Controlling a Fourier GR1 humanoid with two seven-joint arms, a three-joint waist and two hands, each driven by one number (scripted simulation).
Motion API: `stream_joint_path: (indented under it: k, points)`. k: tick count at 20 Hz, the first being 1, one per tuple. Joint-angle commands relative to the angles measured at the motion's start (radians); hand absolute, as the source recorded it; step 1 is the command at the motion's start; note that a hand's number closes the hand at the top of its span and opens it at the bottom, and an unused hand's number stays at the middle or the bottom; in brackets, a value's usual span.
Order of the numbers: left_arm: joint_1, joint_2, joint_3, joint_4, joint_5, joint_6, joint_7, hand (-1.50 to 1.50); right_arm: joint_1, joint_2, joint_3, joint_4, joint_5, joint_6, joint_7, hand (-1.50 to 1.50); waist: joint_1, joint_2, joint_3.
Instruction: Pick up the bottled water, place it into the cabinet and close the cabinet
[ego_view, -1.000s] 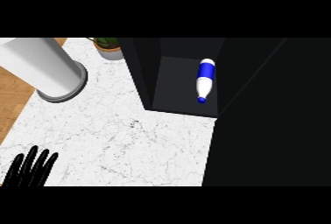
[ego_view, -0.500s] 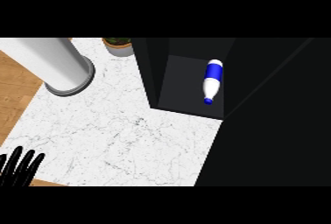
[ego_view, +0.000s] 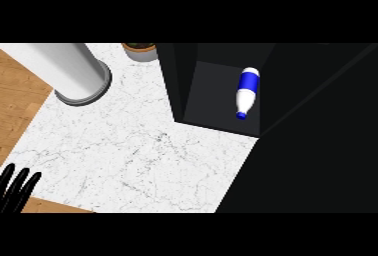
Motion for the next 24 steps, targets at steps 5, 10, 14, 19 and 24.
stream_joint_path:
  k: [5,10,14,19,24]
  points:
    - [-0.014,0.032,0.039,0.001,0.02,-0.047,-0.006,-1.5,-0.063,0.157,0.032,0.131,-0.121,-0.069,0.143,1.5,0.019,0.02,0.004]
    - [-0.011,0.045,0.058,-0.002,0.027,-0.056,-0.003,-1.5,-0.127,0.242,-0.018,0.205,-0.224,-0.092,0.186,1.5,0.029,0.021,0.008]
    - [-0.026,0.033,0.061,-0.006,0.049,-0.052,0.016,-1.5,-0.211,0.281,-0.039,0.288,-0.345,-0.057,0.238,1.5,0.016,0.022,0.01]
    - [-0.006,0.031,0.082,0.027,0.06,-0.069,0.003,-1.5,-0.331,0.335,-0.203,0.424,-0.373,-0.095,0.25,1.5,-0.01,0.006,0.01]
    - [0.001,0.03,0.08,0.048,0.075,-0.085,0.024,-1.5,-0.519,0.401,-0.358,0.612,-0.356,-0.179,0.268,1.5,-0.031,0.001,0.011]
